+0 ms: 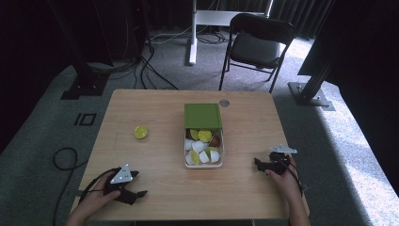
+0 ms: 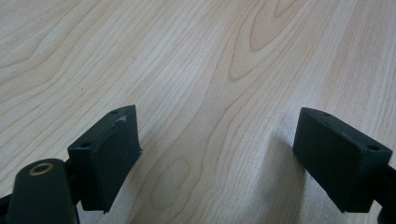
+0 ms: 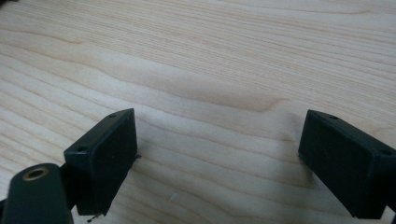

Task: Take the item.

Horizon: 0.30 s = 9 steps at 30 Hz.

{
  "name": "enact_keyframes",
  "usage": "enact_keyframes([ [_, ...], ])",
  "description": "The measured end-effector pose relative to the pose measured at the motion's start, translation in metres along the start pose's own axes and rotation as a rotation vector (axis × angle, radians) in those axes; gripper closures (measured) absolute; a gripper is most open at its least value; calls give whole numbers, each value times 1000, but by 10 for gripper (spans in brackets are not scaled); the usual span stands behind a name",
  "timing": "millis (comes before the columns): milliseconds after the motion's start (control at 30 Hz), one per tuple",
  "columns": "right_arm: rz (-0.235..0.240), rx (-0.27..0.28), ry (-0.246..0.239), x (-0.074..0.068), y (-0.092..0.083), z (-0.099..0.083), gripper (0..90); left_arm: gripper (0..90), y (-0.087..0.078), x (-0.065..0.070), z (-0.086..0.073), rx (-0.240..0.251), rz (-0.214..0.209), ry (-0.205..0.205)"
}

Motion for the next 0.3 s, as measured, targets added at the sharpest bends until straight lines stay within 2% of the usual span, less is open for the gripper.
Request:
enact_keyframes([
  [200, 0, 0, 0, 0, 0, 0, 113, 151, 0, 0, 0, -1, -3, 3],
  [300, 0, 0, 0, 0, 0, 0, 113, 112, 1, 1, 1, -9, -18, 17],
])
Point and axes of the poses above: each handheld gripper's, and its own axes: y roughly forward along the jaws, z roughly out of its top, x roughly to its right, the point moved 2 cm from there along y, roughly forward along the jaws, and after that the axes turned 8 degrees about y, right-handed, at the moved point
